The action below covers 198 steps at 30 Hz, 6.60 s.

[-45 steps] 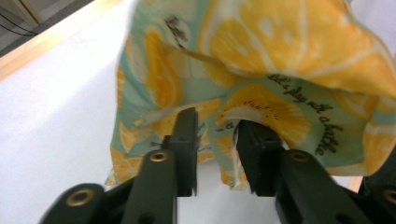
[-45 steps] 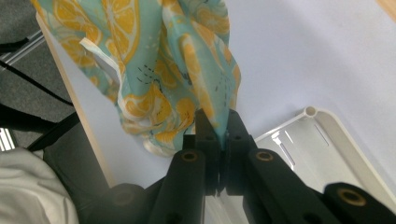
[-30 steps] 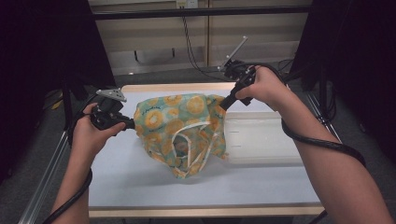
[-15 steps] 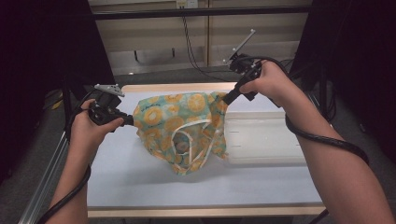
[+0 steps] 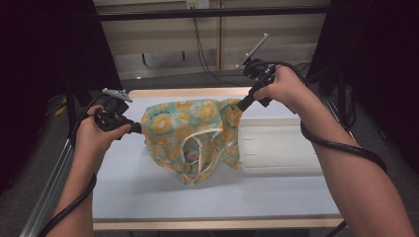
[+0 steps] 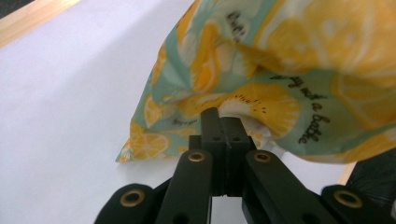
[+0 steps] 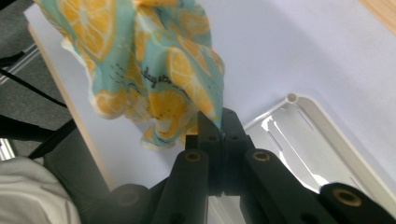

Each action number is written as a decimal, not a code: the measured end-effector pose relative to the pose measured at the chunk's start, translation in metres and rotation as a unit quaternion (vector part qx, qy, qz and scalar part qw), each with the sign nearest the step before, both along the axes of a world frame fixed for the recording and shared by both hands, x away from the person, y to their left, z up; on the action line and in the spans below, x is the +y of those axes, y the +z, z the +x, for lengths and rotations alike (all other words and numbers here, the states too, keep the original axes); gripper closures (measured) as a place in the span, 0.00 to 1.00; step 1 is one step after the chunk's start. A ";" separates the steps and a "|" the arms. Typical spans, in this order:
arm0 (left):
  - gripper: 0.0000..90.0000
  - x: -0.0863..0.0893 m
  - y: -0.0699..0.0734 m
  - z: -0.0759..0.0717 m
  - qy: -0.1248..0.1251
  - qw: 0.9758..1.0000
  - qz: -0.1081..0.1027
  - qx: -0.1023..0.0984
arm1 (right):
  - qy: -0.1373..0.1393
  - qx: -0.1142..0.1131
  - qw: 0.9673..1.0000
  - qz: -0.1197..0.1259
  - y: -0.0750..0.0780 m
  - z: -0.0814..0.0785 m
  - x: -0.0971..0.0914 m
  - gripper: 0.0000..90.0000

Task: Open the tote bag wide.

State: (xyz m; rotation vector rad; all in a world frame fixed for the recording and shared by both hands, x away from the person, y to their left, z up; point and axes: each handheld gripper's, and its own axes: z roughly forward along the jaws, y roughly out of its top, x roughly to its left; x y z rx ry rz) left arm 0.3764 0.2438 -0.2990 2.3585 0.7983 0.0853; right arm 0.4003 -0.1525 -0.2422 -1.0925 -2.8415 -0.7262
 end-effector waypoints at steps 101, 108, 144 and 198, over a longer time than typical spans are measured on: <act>1.00 -0.003 -0.003 0.020 0.037 0.998 0.005 0.046 | 0.034 -0.043 0.998 0.015 -0.011 -0.012 0.014 0.64; 1.00 -0.006 -0.003 0.023 0.033 0.998 0.016 0.049 | 0.023 -0.029 0.999 0.017 -0.010 -0.004 0.025 0.92; 0.63 0.026 0.010 0.015 0.027 0.999 0.026 0.036 | 0.005 -0.008 1.000 0.022 0.004 0.014 0.031 1.00; 1.00 -0.027 0.061 0.006 -0.028 0.999 0.012 0.027 | 0.000 -0.006 0.999 0.038 -0.007 0.009 0.026 1.00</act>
